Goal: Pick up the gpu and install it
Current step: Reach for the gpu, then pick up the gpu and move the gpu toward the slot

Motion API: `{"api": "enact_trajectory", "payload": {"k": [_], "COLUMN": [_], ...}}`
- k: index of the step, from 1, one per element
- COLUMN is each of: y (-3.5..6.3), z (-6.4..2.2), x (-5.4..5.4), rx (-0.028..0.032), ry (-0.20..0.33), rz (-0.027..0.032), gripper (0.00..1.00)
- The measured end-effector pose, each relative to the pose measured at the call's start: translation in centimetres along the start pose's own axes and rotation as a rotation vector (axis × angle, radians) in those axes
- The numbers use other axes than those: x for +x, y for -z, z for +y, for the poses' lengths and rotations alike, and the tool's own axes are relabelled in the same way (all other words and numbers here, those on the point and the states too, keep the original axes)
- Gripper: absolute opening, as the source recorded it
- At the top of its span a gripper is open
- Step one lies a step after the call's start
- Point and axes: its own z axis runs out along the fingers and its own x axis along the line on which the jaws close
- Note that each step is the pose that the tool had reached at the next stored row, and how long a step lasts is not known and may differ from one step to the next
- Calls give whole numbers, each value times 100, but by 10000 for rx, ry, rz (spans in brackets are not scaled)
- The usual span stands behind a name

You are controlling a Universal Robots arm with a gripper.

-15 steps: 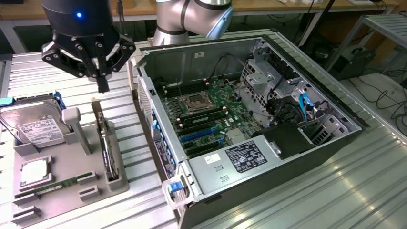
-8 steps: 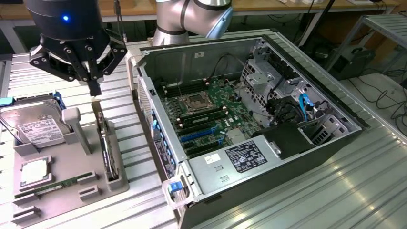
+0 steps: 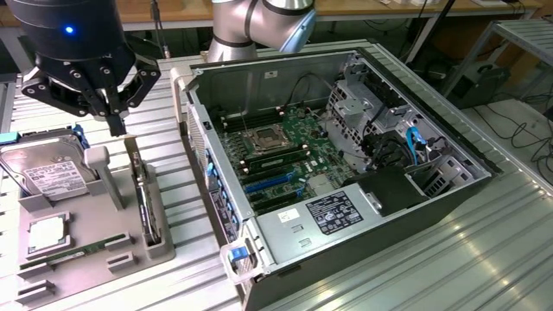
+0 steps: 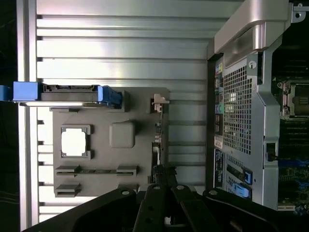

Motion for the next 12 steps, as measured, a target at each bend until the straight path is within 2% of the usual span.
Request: {"api": "enact_trajectory", "payload": {"k": [4,12], "y": [0,1], "z": [-11,-12], "x": [60,66], "rx": [-1,-2], "ry": [25,30], "rz": [0,1], "gripper": [11,11]}}
